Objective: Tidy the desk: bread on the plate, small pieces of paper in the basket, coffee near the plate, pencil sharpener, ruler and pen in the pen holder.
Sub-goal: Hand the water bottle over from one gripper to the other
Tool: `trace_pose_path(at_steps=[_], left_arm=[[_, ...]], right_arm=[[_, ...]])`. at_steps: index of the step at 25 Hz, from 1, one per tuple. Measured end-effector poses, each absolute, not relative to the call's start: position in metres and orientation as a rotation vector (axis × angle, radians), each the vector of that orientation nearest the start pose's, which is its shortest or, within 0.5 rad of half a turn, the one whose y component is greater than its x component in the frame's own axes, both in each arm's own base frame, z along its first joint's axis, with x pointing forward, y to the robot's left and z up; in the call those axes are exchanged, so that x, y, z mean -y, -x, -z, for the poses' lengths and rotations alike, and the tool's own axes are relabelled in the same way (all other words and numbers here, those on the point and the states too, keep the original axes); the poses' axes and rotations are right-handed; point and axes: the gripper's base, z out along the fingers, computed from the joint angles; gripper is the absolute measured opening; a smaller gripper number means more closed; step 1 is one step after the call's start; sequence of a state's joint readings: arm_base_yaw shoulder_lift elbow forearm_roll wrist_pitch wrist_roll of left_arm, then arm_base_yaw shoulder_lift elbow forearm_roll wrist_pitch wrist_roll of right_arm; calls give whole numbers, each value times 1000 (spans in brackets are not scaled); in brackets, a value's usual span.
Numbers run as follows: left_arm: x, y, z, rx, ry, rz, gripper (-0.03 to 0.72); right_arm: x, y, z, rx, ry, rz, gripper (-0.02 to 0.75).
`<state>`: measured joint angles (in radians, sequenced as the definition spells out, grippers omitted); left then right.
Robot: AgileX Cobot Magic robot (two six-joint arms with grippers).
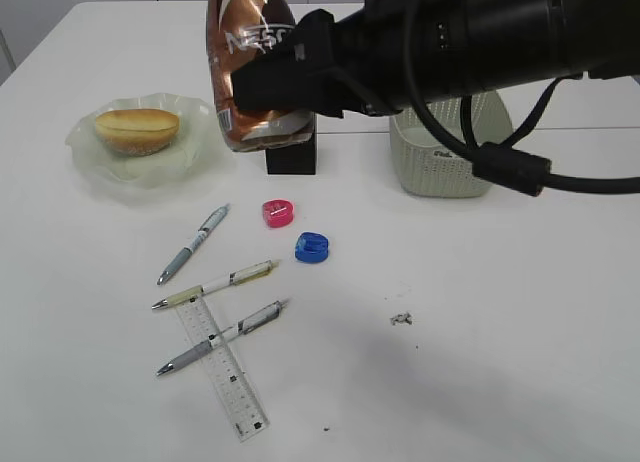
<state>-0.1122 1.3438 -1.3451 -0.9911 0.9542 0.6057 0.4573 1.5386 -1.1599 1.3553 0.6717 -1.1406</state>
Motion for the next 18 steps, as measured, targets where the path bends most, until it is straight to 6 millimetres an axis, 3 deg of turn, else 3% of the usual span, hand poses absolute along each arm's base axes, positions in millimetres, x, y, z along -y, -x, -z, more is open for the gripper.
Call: trace_pose_path(at_steps=[7, 12, 18], left_arm=[[104, -292, -395, -1912, -492, 1244, 462], [108, -310, -373, -1931, -530, 1287, 539], [111, -317, -368, -1879, -529, 1372, 554]], right_arm=[[-202, -279, -326, -1929, 737, -1090, 341], [-203, -276, -327, -1924, 767, -1130, 341], [-203, -276, -327, -1919, 774, -1131, 341]])
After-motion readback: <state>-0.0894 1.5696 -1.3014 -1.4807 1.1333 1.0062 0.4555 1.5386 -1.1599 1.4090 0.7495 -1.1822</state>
